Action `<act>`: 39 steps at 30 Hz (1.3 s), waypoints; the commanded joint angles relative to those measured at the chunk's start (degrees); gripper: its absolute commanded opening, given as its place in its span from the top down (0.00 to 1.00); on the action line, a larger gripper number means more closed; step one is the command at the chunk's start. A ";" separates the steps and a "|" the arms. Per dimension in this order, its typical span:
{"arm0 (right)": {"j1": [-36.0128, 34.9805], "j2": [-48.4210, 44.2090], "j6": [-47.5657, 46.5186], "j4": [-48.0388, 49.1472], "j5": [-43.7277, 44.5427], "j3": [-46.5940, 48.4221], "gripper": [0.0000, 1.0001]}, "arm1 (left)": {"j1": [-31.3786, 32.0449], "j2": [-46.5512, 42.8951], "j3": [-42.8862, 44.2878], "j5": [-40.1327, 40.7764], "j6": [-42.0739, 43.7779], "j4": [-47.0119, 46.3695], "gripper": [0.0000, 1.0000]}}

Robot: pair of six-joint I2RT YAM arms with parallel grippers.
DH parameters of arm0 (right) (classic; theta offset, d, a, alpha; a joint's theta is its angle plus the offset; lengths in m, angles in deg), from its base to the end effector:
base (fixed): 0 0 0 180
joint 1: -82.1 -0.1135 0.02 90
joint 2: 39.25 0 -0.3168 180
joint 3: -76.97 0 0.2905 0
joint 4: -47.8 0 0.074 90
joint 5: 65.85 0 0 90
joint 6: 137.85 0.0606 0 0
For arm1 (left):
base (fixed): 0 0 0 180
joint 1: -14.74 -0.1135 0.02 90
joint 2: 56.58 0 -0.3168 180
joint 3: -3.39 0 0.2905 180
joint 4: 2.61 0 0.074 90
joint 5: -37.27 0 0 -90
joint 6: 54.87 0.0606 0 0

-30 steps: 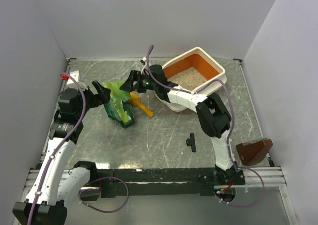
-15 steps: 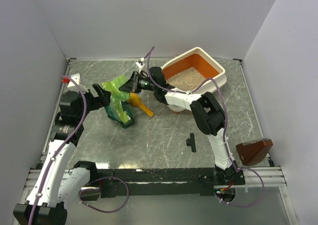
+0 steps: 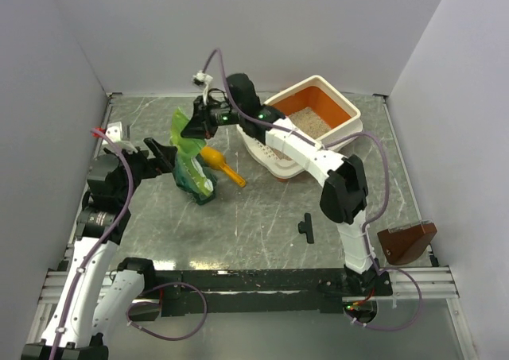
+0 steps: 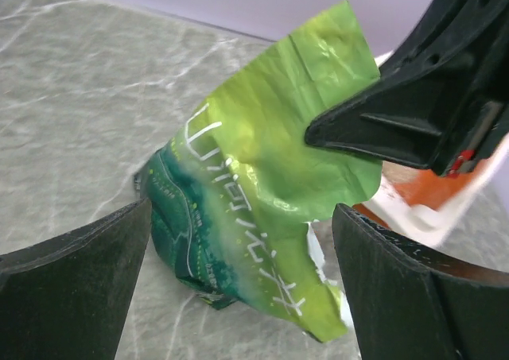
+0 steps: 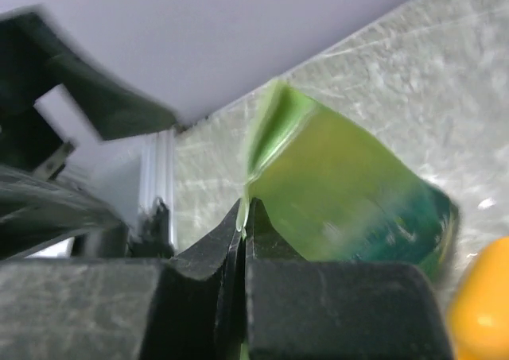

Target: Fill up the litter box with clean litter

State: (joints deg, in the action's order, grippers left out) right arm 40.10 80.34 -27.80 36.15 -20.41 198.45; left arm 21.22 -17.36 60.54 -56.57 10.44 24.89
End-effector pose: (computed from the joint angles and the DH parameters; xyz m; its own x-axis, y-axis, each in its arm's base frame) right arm 0.4042 0.4212 0.3787 -0.4580 -0.0837 -0.8850 -0.8874 0.1016 0.4496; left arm 0.1819 -0.0247 0.3809 -0.2245 -0.3939 -0.8913 0.0929 0.9018 -0.4220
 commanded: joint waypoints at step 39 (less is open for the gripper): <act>-9.51 -34.50 -53.46 -49.41 15.44 -5.30 0.28 | 13.91 -5.40 0.72 -19.20 14.48 0.85 0.01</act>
State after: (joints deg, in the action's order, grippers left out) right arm 30.20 52.67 -84.38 -18.99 -12.30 197.99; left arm 34.71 -27.19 56.67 -76.39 22.27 24.34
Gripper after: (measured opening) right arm 0.707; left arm 0.995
